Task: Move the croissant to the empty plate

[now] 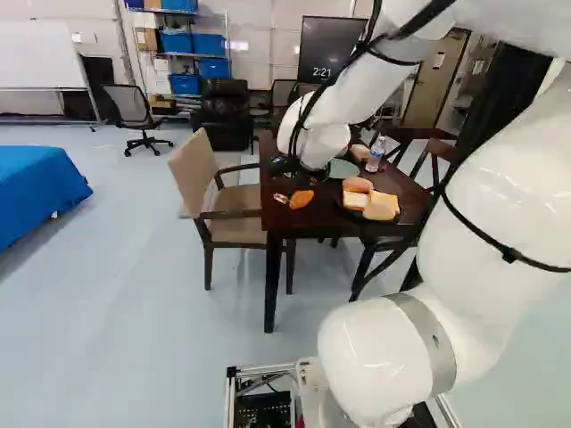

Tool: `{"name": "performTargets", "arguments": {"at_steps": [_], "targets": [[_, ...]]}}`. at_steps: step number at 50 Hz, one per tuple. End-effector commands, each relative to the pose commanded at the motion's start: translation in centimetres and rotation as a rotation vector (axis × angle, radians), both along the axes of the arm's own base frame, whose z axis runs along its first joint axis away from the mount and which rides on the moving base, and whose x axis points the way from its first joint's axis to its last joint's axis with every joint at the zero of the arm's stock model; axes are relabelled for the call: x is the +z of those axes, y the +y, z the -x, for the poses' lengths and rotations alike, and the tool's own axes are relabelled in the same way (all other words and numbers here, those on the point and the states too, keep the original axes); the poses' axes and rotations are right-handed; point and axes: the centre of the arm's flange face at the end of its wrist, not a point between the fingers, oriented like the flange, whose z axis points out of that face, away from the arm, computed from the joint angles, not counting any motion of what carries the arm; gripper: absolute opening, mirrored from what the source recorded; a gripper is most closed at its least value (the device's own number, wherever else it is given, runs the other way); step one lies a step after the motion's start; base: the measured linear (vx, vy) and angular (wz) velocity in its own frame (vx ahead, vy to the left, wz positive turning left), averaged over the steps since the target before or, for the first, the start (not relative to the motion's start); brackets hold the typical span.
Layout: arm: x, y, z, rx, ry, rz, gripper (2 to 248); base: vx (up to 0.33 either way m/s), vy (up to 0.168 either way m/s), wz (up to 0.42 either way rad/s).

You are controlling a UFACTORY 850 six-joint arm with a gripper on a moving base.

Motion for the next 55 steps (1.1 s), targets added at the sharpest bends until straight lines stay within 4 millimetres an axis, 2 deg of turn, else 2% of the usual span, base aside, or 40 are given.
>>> {"name": "performTargets", "arguments": {"at_steps": [24,50,55], "targets": [[1.7,-3.2,1.2,-0.099,0.120,-0.075,247,0.000,0.000,0.000],[4.1,-6.5,0.8,-0.184,0.231,-0.163,247,0.000,0.000,0.000],[4.0,-7.0,0.3,-0.195,0.266,-0.180,247,0.000,0.000,0.000]]}}
